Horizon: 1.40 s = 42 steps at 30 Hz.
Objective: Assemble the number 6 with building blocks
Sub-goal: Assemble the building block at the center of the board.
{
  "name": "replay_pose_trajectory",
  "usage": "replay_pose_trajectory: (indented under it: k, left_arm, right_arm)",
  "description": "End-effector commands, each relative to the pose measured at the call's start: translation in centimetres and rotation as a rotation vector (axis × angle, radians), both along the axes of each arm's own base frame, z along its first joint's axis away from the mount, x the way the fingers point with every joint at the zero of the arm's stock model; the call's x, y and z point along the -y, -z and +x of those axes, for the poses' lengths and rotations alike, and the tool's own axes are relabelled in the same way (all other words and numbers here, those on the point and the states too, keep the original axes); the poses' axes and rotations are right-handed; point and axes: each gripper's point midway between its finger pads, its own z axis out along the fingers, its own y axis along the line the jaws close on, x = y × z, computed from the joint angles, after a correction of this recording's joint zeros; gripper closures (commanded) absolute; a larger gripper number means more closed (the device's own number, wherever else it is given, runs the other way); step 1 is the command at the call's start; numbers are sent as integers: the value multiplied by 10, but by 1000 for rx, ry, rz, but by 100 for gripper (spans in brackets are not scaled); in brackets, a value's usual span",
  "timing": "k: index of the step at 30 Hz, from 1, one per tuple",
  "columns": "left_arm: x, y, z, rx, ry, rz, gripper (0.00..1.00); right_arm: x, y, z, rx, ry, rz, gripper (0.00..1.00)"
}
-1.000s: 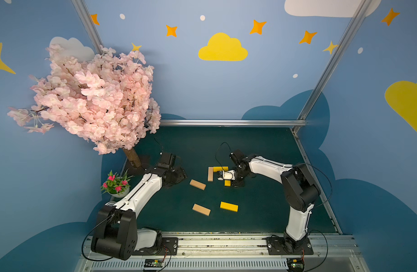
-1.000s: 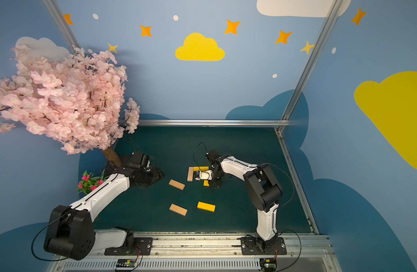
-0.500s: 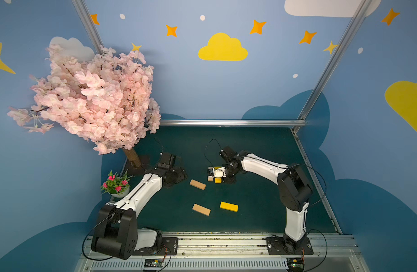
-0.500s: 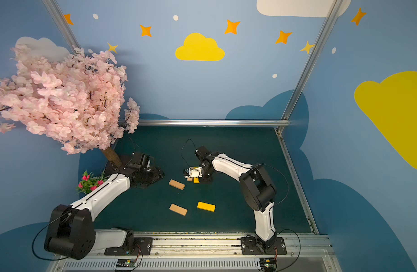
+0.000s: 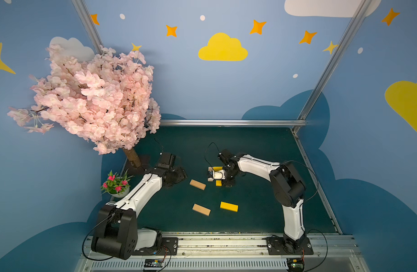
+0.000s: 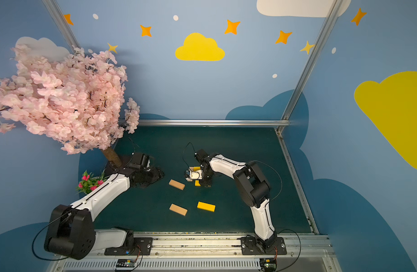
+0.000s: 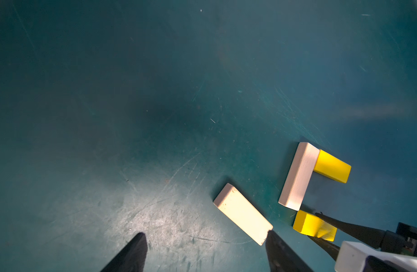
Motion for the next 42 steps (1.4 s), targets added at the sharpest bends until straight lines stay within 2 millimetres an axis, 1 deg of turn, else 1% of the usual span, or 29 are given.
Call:
replay_pose_trajectory:
  k: [1, 16, 32, 42]
  left_arm:
    - [-3, -4, 3, 4, 3, 15, 20]
    - [-4, -2, 2, -1, 5, 21, 20]
    - [-7, -1, -1, -6, 3, 27, 20]
    - [-10, 0, -2, -10, -2, 30, 19]
  right_arm:
    - [-8, -3, 4, -3, 25, 5, 100]
    - [-13, 0, 6, -1, 36, 0, 100]
    - [-24, 4, 6, 18, 22, -3, 100]
    - [-20, 7, 8, 35, 15, -30, 100]
